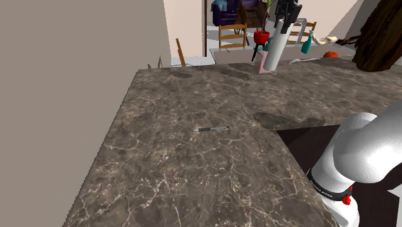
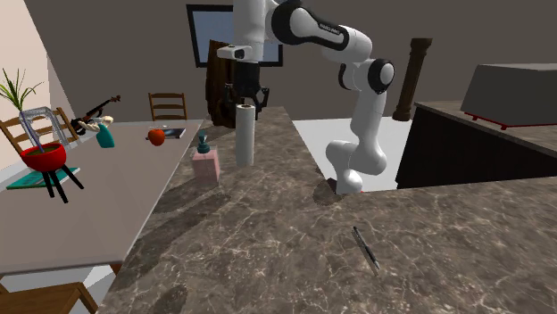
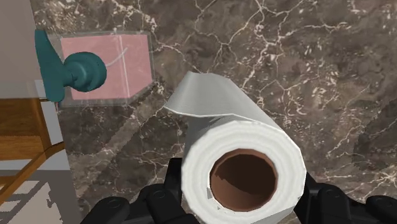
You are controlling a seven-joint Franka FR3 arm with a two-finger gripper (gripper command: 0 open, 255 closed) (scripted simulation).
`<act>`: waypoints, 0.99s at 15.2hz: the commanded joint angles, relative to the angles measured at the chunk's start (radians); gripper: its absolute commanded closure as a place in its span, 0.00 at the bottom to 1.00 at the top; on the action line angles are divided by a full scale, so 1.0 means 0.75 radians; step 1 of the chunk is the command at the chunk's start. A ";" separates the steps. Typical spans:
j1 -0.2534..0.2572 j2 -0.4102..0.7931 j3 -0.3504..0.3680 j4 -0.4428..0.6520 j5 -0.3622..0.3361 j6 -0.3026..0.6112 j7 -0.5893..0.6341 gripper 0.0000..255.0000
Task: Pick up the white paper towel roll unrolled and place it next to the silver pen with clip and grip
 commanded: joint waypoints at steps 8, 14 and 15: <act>0.040 -0.224 0.263 -0.214 0.010 -0.038 0.313 1.00; 0.076 -0.312 0.432 -0.294 0.068 -0.065 0.511 1.00; 0.083 -0.322 0.460 -0.302 0.080 -0.069 0.543 1.00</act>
